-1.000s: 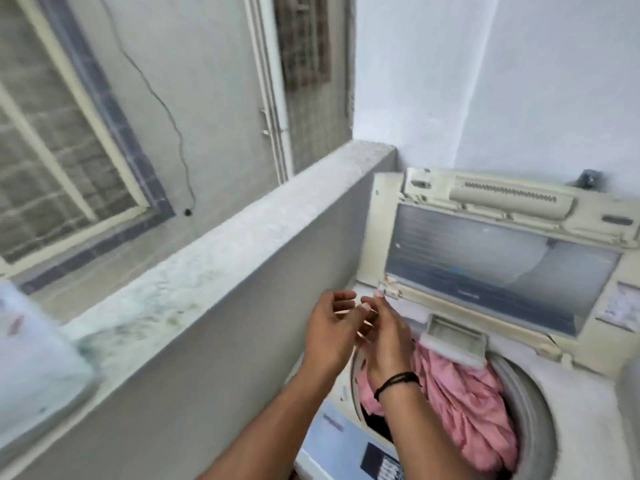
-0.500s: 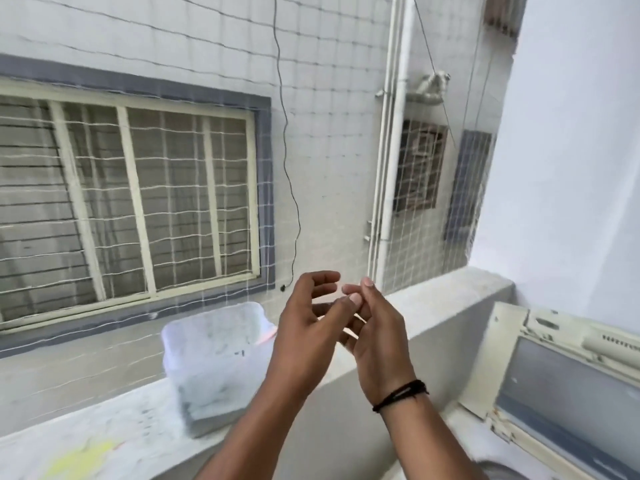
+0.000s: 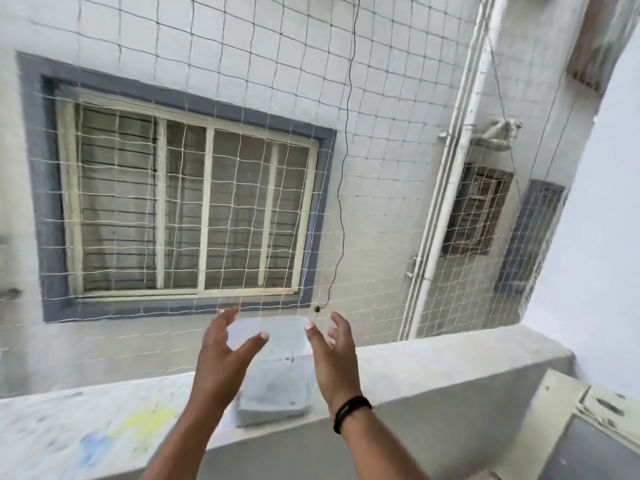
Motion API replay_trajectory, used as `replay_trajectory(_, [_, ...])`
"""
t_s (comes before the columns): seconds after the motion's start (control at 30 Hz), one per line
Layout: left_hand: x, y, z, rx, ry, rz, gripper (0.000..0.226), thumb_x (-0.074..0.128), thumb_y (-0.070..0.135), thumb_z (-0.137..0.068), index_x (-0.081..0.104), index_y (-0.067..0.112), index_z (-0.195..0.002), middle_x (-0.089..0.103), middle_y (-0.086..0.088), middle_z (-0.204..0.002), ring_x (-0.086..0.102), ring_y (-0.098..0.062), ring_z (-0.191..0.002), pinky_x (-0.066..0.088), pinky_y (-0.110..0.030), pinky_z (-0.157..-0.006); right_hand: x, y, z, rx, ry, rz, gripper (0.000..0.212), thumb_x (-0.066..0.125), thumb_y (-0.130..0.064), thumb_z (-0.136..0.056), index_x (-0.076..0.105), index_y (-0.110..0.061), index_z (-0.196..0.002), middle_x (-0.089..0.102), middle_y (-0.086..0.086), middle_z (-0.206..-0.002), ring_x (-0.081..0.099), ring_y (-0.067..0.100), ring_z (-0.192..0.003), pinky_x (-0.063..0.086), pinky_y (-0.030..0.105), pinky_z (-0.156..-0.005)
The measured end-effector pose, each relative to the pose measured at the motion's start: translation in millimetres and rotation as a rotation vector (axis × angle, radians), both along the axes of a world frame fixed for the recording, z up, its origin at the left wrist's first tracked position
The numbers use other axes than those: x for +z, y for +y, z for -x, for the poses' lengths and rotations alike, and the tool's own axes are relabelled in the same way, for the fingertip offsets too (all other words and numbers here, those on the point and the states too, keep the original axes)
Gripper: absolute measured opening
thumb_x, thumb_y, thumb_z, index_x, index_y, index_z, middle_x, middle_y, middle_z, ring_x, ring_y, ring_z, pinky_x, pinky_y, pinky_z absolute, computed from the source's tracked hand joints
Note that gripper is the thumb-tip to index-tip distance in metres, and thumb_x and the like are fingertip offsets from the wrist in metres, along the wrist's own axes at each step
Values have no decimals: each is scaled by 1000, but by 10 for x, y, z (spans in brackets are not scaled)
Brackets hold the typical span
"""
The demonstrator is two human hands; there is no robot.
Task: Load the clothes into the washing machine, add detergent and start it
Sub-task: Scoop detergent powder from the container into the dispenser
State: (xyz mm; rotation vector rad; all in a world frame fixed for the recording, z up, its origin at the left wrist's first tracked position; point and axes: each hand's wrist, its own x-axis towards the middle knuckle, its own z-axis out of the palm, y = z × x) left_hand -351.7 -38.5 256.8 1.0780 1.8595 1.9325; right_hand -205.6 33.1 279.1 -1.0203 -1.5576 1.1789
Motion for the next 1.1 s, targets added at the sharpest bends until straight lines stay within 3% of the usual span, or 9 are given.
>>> replay_trajectory(0.1, [-112, 8, -6, -75, -39, 23, 63, 75, 16, -87, 47, 31, -141, 39, 6, -149, 41, -13, -128, 34, -31, -100, -66, 39, 81, 40, -112, 38, 51, 62, -34, -95, 43, -28, -142, 56, 1, -130, 54, 15, -111, 41, 27, -96])
replay_trajectory(0.27, [-148, -9, -15, -175, -135, -17, 72, 68, 48, -68, 47, 42, -137, 43, 12, -148, 35, -5, -136, 32, -37, -113, -155, 2, 98, 37, -144, 23, 41, 52, -23, -98, 50, -30, -139, 61, -12, -131, 59, 5, -102, 38, 11, -79])
replay_trajectory(0.43, [-256, -4, 38, -225, -118, -12, 61, 60, 61, -64, 49, 47, -123, 48, 20, -137, 40, -10, -136, 35, -39, -105, -176, 79, 190, 3, -118, 121, 50, 54, -19, -93, 49, -20, -143, 55, -4, -138, 50, 17, -131, 38, 25, -100])
replay_trajectory(0.6, [-246, -51, 133, -296, -56, 33, 65, 66, 68, -62, 46, 40, -118, 48, 16, -138, 40, -6, -135, 36, -32, -98, -267, 177, 234, -31, -84, 114, 39, 47, -30, -70, 70, -13, -96, 75, 0, -90, 67, 28, -92, 53, 42, -84])
replay_trajectory(0.73, [-285, -98, 283, -386, 49, 135, 97, 95, 44, -59, 34, 50, -134, 44, 23, -138, 48, 2, -128, 44, -24, -94, -275, 208, 181, 3, -96, 83, 29, 44, -24, -75, 65, -9, -89, 63, -2, -77, 55, 22, -75, 43, 33, -67])
replay_trajectory(0.83, [-337, -96, 299, -392, 56, 127, 130, 100, 28, -52, 15, 57, -145, 45, 26, -135, 47, 7, -126, 46, -28, -99, -300, 242, 130, 19, -135, 109, 49, 43, -35, -71, 66, -24, -113, 71, -1, -103, 63, 23, -93, 49, 33, -79])
replay_trajectory(0.93, [-291, -72, 206, -387, 95, 39, 111, 99, 19, -47, 37, 50, -135, 55, 21, -128, 56, -6, -124, 54, -36, -95, -332, 220, 2, 38, -104, 147, 57, 47, -39, -73, 58, -37, -129, 63, -6, -131, 63, 22, -114, 52, 46, -97])
replay_trajectory(1.03, [-129, -17, -49, -476, 173, -77, 101, 93, 4, -51, 46, 51, -127, 59, 13, -128, 59, -11, -121, 57, -43, -94, -334, 190, -237, 4, 11, 153, 38, 48, -22, -92, 61, -38, -123, 68, -9, -117, 67, 19, -90, 58, 45, -72])
replay_trajectory(1.1, [-51, 93, -276, -514, 250, -148, 105, 91, 1, -50, 45, 57, -126, 56, 18, -130, 57, -8, -123, 55, -32, -94, -316, 169, -473, -55, 106, 108, 35, 48, -15, -98, 65, -36, -120, 73, -8, -106, 67, 14, -84, 55, 40, -67])
